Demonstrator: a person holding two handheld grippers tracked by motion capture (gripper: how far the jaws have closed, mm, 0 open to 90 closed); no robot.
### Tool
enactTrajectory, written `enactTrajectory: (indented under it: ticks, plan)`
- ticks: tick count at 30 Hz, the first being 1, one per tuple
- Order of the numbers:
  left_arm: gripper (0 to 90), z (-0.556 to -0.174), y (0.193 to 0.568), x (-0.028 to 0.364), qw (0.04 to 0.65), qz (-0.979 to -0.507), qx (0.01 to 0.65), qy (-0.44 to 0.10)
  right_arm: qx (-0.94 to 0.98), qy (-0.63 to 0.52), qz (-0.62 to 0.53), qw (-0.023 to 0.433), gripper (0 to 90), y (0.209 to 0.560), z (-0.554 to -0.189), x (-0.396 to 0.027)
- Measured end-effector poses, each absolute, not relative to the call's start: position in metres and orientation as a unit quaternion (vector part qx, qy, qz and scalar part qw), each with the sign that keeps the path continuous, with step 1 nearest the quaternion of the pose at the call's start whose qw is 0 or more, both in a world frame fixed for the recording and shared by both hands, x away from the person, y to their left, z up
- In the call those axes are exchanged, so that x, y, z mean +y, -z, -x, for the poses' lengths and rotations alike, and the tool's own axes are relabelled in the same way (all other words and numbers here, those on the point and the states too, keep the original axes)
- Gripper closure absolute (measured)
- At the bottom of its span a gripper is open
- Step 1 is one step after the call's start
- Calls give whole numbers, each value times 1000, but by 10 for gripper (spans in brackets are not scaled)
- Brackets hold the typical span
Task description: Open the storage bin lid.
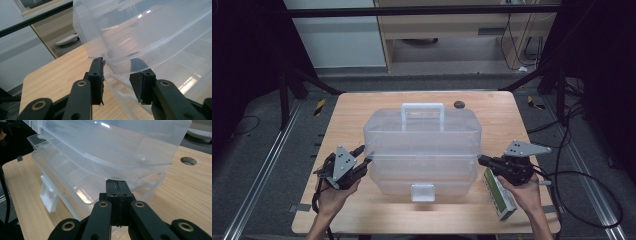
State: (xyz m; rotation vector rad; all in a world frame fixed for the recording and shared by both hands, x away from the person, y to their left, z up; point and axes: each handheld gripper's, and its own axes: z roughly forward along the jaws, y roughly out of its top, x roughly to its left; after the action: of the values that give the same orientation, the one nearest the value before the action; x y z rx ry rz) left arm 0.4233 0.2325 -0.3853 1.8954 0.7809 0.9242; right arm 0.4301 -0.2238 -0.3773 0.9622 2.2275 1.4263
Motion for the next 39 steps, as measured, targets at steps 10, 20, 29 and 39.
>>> enactTrajectory:
  ticks: [10, 20, 29, 39]
  plan:
    - [648, -423, 383, 231, 422, -761, 320, -374, 783, -490, -344, 168, 831, 378, -428, -223]
    - [659, -423, 379, 230, 419, -759, 328, -374, 793, -447, -376, 170, 743, 388, -431, -221]
    - [666, -425, 376, 230, 421, -759, 330, -372, 814, -410, -376, 167, 700, 399, -434, -211]
    - [671, -426, 373, 230, 420, -758, 333, -370, 820, -391, -385, 161, 702, 404, -436, -206]
